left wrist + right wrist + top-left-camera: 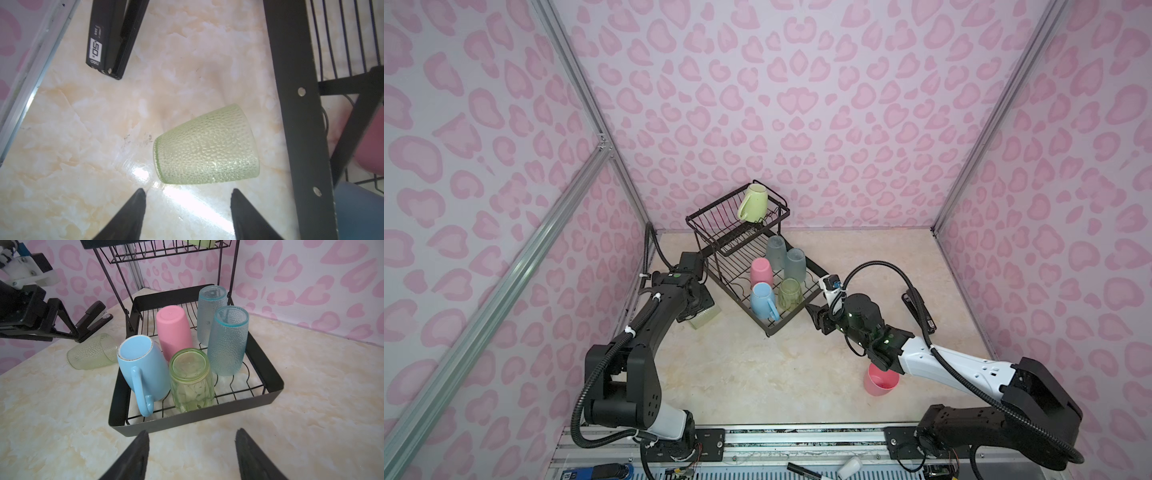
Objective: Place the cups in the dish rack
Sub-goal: 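Move the left gripper over the green glass lying beside the rack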
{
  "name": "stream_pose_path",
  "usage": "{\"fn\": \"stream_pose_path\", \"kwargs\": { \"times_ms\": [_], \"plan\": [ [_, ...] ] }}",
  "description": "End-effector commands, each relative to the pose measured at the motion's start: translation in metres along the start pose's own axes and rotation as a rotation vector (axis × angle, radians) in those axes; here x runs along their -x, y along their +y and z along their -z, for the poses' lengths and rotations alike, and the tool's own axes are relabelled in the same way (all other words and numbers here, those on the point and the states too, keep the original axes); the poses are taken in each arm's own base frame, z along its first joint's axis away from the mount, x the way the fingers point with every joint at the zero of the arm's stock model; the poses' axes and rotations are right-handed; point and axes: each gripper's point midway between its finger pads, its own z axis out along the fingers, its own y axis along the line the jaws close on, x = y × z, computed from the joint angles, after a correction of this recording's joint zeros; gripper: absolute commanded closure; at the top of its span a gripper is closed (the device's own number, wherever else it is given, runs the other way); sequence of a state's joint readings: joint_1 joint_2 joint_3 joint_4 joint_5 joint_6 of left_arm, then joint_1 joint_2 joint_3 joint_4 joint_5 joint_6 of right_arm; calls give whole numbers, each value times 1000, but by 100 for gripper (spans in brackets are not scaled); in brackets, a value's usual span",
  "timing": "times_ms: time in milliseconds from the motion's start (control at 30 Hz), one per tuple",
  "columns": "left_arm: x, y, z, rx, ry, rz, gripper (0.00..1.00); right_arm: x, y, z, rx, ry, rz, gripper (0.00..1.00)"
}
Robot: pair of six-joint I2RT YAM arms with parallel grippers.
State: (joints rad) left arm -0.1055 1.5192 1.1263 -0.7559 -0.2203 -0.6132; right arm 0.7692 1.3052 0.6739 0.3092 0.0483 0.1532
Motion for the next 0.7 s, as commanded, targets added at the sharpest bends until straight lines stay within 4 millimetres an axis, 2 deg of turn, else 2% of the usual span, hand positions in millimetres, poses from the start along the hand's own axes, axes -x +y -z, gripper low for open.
{"fn": "stream_pose_path", "kwargs": {
  "times_ms": [0,267,667],
  "plan": [
    [2,-2,-2,17,0,46,27,-1,2,0,13,-8,15,32],
    [4,-20,-7,-61,16,87,24,-4,3,-2,21,2,21,29],
    [-9,-32,-25,-11,63,39,24,-9,3,-3,22,14,24,29]
  ]
}}
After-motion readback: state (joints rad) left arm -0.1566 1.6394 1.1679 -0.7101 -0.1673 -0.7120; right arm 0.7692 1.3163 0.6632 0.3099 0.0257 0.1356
